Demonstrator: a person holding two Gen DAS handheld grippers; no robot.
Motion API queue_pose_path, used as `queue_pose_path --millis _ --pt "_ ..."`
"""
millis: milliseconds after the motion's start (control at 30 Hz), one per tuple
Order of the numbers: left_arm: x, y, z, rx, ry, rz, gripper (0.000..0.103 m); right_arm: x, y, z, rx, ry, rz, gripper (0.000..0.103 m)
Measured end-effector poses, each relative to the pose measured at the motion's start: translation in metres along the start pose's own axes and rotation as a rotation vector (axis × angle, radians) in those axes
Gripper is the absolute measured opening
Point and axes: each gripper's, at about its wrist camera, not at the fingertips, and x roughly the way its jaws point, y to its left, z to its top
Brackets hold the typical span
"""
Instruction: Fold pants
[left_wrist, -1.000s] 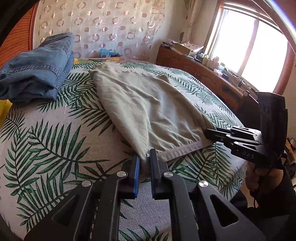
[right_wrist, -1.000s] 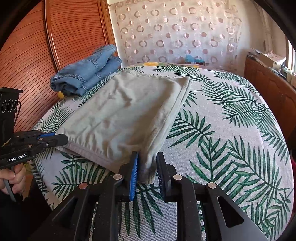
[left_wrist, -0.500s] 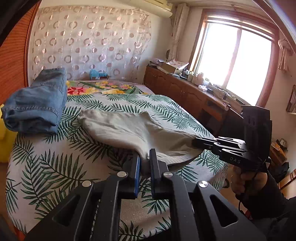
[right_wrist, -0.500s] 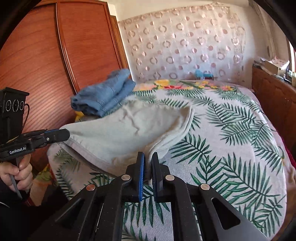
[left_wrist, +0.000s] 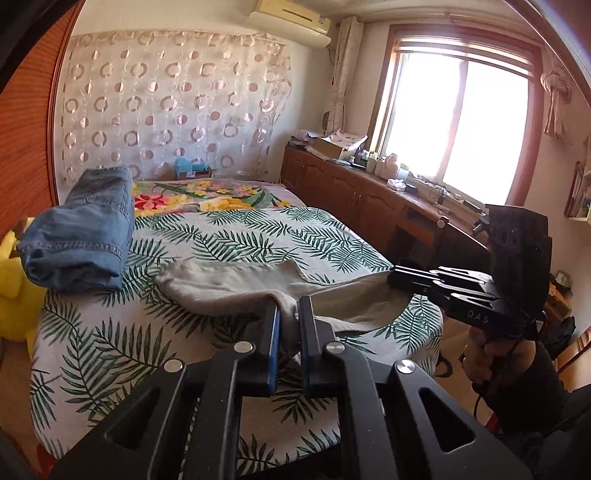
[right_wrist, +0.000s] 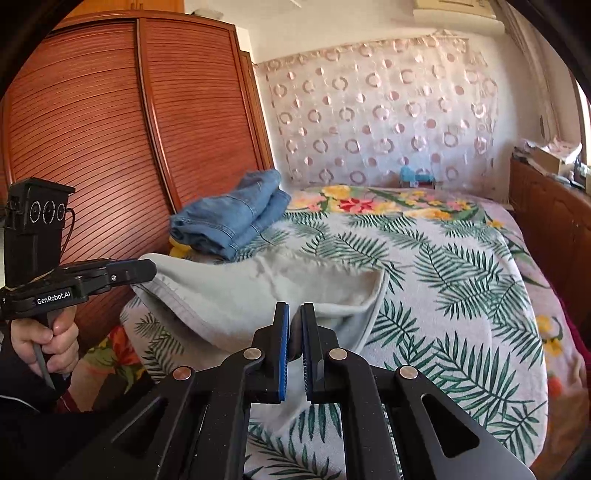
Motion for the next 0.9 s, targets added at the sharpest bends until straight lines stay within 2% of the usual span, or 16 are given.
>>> queue_pose_path --millis 200,433,533,900 --pt "0.007 0.004 -0.003 0.012 0.022 0.032 0.010 0.011 -0.005 -0.004 -0.012 0.028 -0.021 0.006" --pt "0.021 0.019 -0.027 -0.019 0.098 0.047 0.010 0.040 -0.001 -0.027 0.007 0.156 0.011 0.006" --pt "0.025 0.027 -0.035 -0.045 0.118 0.050 0.010 0.051 0.004 -0.032 0.008 0.184 0.024 0.006" --pt "0.036 0.035 -0.015 -0.055 0.078 0.052 0.010 0.073 -0.006 0.005 -0.004 0.112 -0.016 0.006"
